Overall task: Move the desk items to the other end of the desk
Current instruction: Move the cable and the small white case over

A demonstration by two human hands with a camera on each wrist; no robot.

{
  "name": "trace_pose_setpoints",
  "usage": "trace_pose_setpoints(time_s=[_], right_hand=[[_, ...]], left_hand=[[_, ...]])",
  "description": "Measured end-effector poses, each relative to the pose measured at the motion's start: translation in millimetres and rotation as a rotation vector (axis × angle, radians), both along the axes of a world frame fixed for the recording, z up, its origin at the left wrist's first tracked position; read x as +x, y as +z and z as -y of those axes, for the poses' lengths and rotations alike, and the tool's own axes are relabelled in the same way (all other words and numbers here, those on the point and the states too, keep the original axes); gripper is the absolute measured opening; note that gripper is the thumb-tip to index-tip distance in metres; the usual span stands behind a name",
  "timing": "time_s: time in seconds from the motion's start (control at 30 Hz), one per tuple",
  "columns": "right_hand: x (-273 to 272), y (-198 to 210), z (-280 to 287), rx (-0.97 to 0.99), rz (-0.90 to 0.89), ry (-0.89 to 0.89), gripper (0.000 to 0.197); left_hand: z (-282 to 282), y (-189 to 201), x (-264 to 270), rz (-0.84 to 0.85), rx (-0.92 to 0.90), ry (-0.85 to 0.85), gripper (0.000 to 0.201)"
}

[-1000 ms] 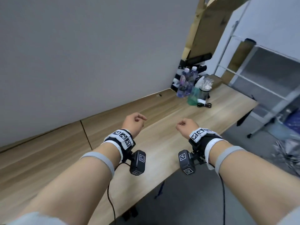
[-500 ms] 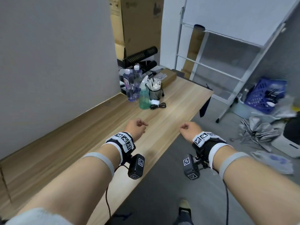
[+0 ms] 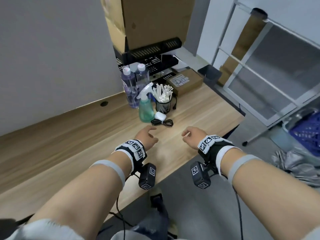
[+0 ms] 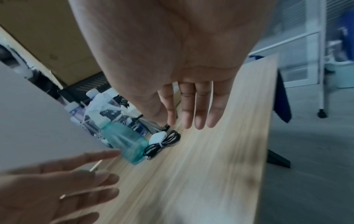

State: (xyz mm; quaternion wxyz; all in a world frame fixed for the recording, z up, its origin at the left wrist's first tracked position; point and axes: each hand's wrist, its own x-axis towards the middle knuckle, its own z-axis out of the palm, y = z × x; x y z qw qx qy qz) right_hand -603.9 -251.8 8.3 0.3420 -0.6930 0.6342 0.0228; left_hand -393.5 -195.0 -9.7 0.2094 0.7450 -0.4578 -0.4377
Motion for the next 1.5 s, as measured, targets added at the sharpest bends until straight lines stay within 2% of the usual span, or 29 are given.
trace_pose_setpoints(time_s=[0.13, 0.23, 0.37, 0.5, 0.63, 0.87, 1.0, 1.13, 1.2, 1.37, 1.5], right_hand=[[13.9, -22.5, 51.8, 0.001, -0.060, 0.170, 0.026], [20.0, -36.6, 89.3, 0.002, -0.083, 0.244, 0.034], [30.9, -51.9, 119.4, 0.021, -0.047, 0.355, 0.043], [51.2, -63.0, 132.7, 0.043, -0.066, 0.480, 0.056], [74.6, -69.9, 144.5, -0.045, -0.137, 0.690, 0.059], [106.7, -88.5, 153.8, -0.156, -0.263, 0.855, 0.069], [102.5, -90.8, 154.3, -0.181, -0.277, 0.896, 0.056], [95.5, -89.4, 158.5, -0.115, -0.287, 0.945, 0.068], [90.4, -90.5, 155.3, -0.081, -0.287, 0.982, 0.065], [92.1, -84.0, 133.2, -0.032, -0.097, 1.009, 0.044], [125.9, -48.0, 98.3, 0.077, 0.118, 1.027, 0.033]], left_hand=[[47.6, -33.2, 4.4, 0.022, -0.002, 0.061, 0.053], [80.2, -56.6, 3.4, 0.056, 0.020, 0.060, 0.062], [99.0, -74.1, 1.5, 0.116, 0.048, 0.094, 0.058], [103.4, -81.3, 4.7, 0.146, 0.051, 0.112, 0.042], [103.0, -82.5, 11.0, 0.151, 0.117, 0.121, 0.031], [69.7, -73.0, 17.5, 0.143, 0.217, 0.306, 0.031], [46.4, -75.4, 9.9, 0.216, 0.308, 0.417, 0.040], [33.4, -72.9, -2.8, 0.251, 0.395, 0.494, 0.040], [23.1, -72.6, -10.1, 0.245, 0.370, 0.582, 0.037], [-12.9, -58.5, -16.5, 0.157, 0.300, 0.768, 0.027], [-61.5, -29.9, -3.3, 0.061, 0.231, 0.937, 0.009]])
